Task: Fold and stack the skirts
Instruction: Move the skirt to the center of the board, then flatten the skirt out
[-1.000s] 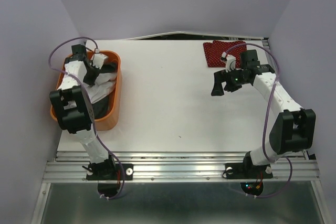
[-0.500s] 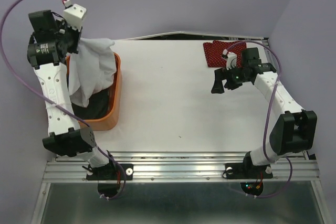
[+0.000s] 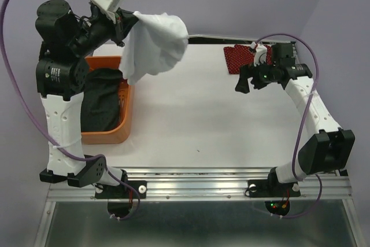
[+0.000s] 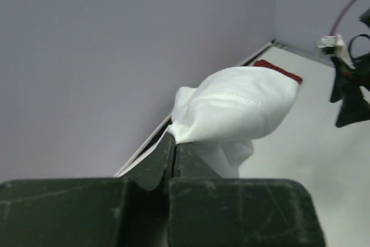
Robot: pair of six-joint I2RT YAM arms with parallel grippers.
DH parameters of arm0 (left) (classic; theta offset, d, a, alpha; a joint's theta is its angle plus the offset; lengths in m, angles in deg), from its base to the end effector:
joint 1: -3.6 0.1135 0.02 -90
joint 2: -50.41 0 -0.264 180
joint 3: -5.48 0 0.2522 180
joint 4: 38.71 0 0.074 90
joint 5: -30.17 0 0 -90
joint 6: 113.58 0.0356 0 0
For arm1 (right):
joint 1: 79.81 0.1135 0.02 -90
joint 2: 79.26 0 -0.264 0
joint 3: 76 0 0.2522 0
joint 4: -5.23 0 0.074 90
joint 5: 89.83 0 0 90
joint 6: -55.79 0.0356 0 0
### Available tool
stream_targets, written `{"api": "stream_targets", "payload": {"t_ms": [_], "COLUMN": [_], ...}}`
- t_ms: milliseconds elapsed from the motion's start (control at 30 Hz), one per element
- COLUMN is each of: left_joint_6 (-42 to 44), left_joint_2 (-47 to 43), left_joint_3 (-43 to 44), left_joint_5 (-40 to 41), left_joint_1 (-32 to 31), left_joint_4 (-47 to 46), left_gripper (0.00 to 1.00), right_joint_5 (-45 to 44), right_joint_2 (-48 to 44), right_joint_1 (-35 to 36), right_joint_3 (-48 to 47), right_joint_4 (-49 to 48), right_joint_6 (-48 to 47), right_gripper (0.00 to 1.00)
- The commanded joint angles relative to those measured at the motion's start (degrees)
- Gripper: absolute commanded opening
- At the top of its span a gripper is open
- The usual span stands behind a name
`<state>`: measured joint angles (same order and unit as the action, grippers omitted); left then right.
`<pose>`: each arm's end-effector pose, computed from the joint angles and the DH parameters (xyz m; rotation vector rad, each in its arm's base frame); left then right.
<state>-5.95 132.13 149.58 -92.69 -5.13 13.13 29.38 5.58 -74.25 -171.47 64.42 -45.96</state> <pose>0.1958 -0.0496 0.6172 0.7685 1.1963 -0.2689 0.3105 0.0477 0.3442 -0.5800 2.2779 0.5609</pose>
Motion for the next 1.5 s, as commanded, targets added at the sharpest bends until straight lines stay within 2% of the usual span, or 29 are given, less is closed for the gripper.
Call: {"api": "stream_targets", "payload": {"t_ms": [0, 67, 133, 167, 233, 267, 333, 367, 433, 467, 533, 633, 733, 800, 867, 900, 933, 1100, 1267, 1400, 1467], "left_joint_6": [-5.33, -3.84, 0.11, 1.95, 2.93, 3.98, 4.08, 5.13, 6.27, 5.93, 4.96, 3.55, 5.57, 6.89, 9.16, 11.35, 11.38, 24.72, 33.69, 42.20, 43.45], "left_joint_2": [1.60, 1.96, 1.87, 1.78, 2.22, 3.35, 5.64, 9.48, 13.98, 16.00, 20.58, 22.26, 23.58, 22.45, 19.20, 17.88, 16.39, 8.82, 2.60, -0.67, -1.64], "left_joint_3": [-5.77, -13.07, -19.48, -26.13, -32.49, -37.92, -42.17, -43.76, -43.51, -43.25, -41.67, -40.96, -37.54, -35.35, -34.63, -34.72, -35.15, -42.09, -56.65, -65.71, -68.28], "left_joint_5": [-14.12, -16.87, -19.77, -20.92, -22.32, -22.25, -20.07, -19.35, -17.42, -16.45, -14.52, -10.30, -9.15, -8.45, -6.61, -4.51, -3.97, 1.91, 8.59, 14.31, 15.72], "left_joint_1": [-4.53, -8.31, -10.24, -11.47, -12.10, -12.36, -12.97, -13.15, -13.50, -13.50, -13.33, -12.72, -11.49, -10.52, -10.25, -10.51, -10.78, -16.04, -24.13, -30.46, -32.22], "left_joint_4": [-7.24, -6.02, -5.48, -5.65, -6.35, -7.92, -9.69, -9.44, -8.38, -8.38, -9.25, -12.42, -9.71, -7.86, -6.88, -5.75, -5.31, -1.96, -9.40, -16.00, -19.09], "left_gripper": [0.00, 0.00, 0.00, 0.00, 0.00, 0.00, 0.00, 0.00, 0.01, 0.09, 0.13, 0.19, 0.27, 0.38, 0.56, 0.58, 0.59, 0.60, 0.60, 0.61, 0.61], "right_joint_5": [-2.49, -3.72, -4.07, -4.25, -3.99, -3.29, -2.58, -1.80, -1.27, -0.83, 1.98, 7.95, 13.32, 14.03, 14.73, 16.73, 17.89, 21.23, 24.83, 25.89, 26.51], "right_joint_2": [-2.39, -2.66, -3.10, -3.45, -3.89, -3.98, -3.89, -3.63, -2.49, -2.05, -1.35, -0.73, -1.25, -1.78, -2.13, -2.57, -2.92, -3.81, -0.47, 0.15, 0.33], "right_joint_1": [-0.46, -0.46, -0.99, -1.60, -1.61, -1.61, -1.61, -1.61, -1.61, -1.61, -1.61, -1.61, -1.61, -0.91, -0.30, 0.32, 0.33, 3.05, 3.05, 3.05, 3.05], "right_joint_3": [-0.12, 0.76, 1.99, 2.43, 3.48, 4.45, 5.42, 6.12, 6.56, 6.74, 7.18, 8.93, 12.37, 16.31, 19.74, 20.71, 21.67, 26.34, 27.57, 28.01, 28.19], "right_joint_4": [-1.31, -1.31, -1.22, -1.22, -1.05, -0.52, -0.08, 0.70, 1.76, 2.20, 3.60, 6.07, 4.32, 0.11, -3.67, -5.16, -5.18, -9.66, -9.57, -9.75, -10.88], "right_joint_6": [-0.29, -1.17, -2.05, -3.18, -4.59, -5.90, -7.05, -7.84, -8.38, -8.81, -10.57, -9.88, -6.81, -3.65, -1.79, -0.92, -0.91, 2.08, 4.01, 5.50, 6.91], "right_gripper": [1.00, 1.00, 1.00, 1.00, 1.00, 1.00, 1.00, 1.00, 1.00, 1.00, 0.99, 0.88, 0.77, 0.70, 0.66, 0.63, 0.62, 0.62, 0.61, 0.61, 0.61]}}
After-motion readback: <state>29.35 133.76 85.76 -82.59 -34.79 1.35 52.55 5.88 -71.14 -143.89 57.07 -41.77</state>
